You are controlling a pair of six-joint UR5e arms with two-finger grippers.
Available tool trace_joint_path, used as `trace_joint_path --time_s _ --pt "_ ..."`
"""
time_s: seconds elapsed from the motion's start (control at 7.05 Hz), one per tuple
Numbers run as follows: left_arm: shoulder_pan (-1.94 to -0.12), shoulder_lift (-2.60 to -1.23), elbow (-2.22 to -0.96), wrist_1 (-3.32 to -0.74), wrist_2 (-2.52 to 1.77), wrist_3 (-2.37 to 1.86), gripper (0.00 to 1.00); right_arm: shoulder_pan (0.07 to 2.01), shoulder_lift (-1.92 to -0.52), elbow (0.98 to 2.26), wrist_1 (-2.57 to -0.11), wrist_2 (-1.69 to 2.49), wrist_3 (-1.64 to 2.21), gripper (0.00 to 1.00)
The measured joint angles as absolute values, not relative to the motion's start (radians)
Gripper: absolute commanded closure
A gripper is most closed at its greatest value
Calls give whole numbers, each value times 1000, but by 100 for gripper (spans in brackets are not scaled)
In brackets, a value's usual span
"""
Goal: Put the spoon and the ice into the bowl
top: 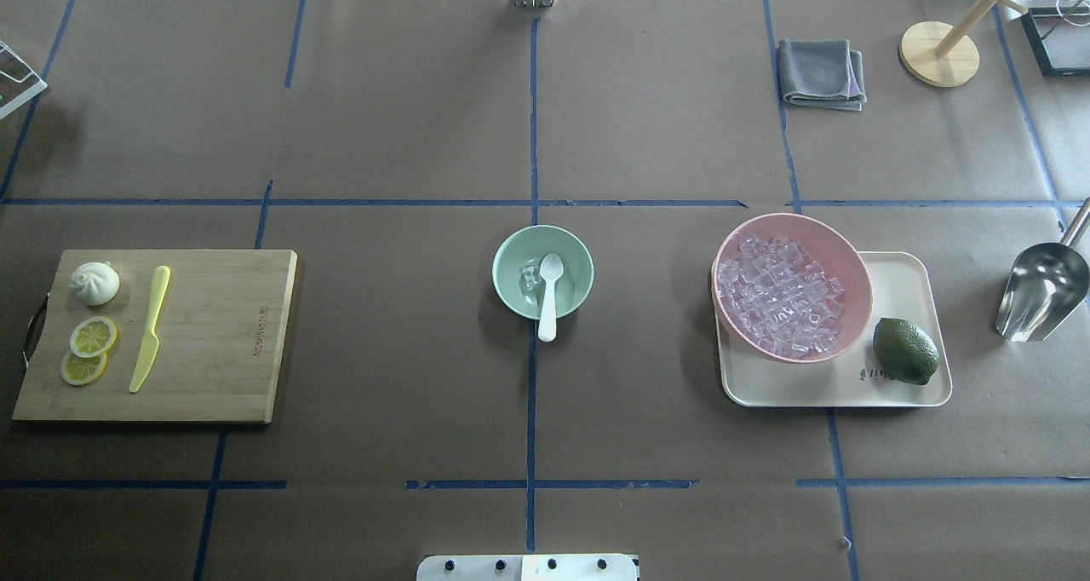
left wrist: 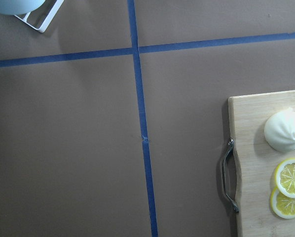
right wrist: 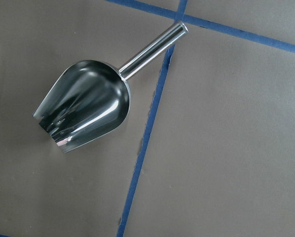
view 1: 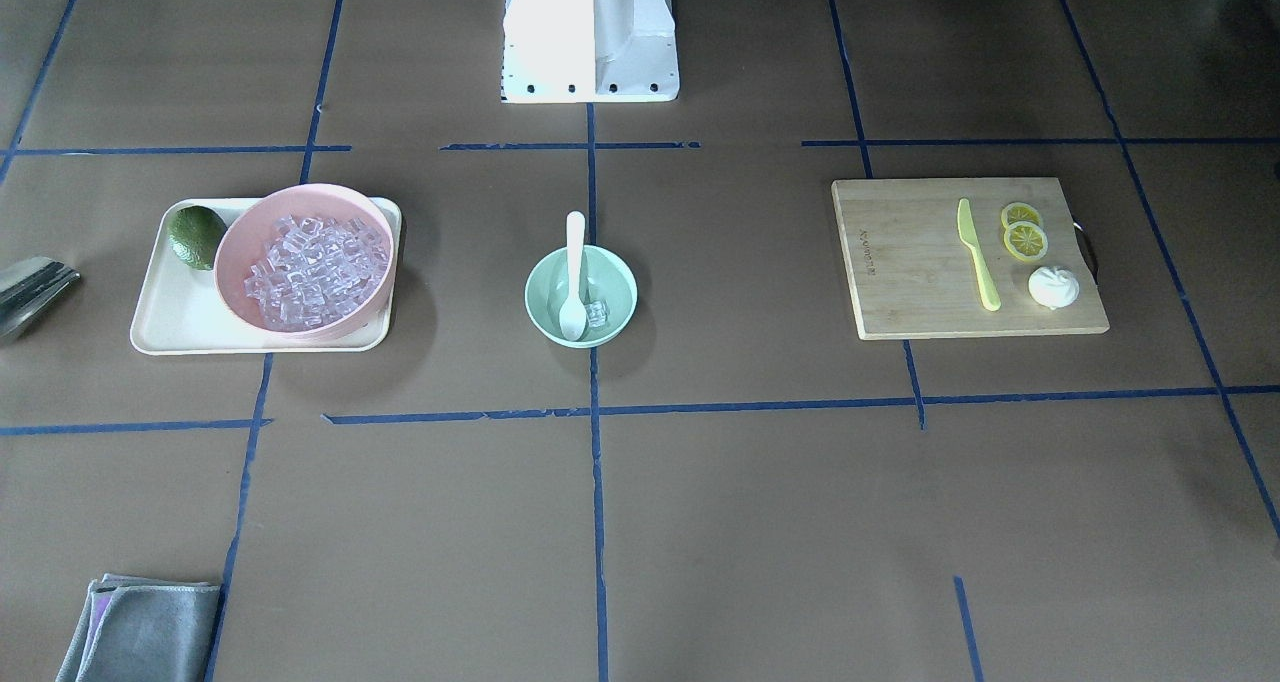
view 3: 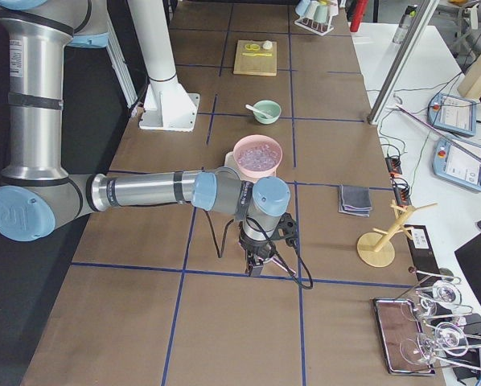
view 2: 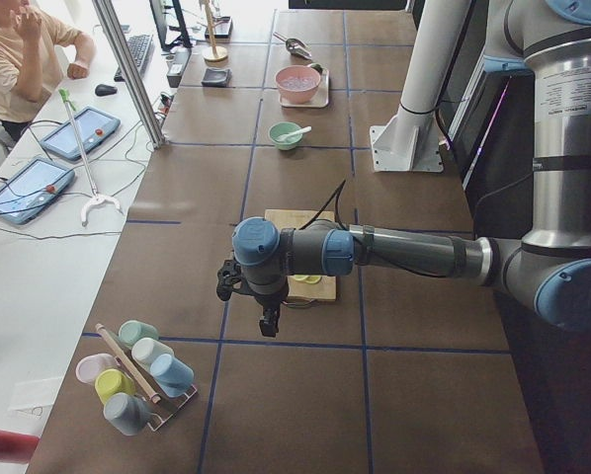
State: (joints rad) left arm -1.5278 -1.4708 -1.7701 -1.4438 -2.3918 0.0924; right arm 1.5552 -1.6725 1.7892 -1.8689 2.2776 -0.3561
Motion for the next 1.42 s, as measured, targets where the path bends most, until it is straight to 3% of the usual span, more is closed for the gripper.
trace_joint_path --time_s 1.42 --pt "-1529 -1469 -1772 -1433 -2308 88 0 1555 -1685 1827 -1860 2277 -283 0"
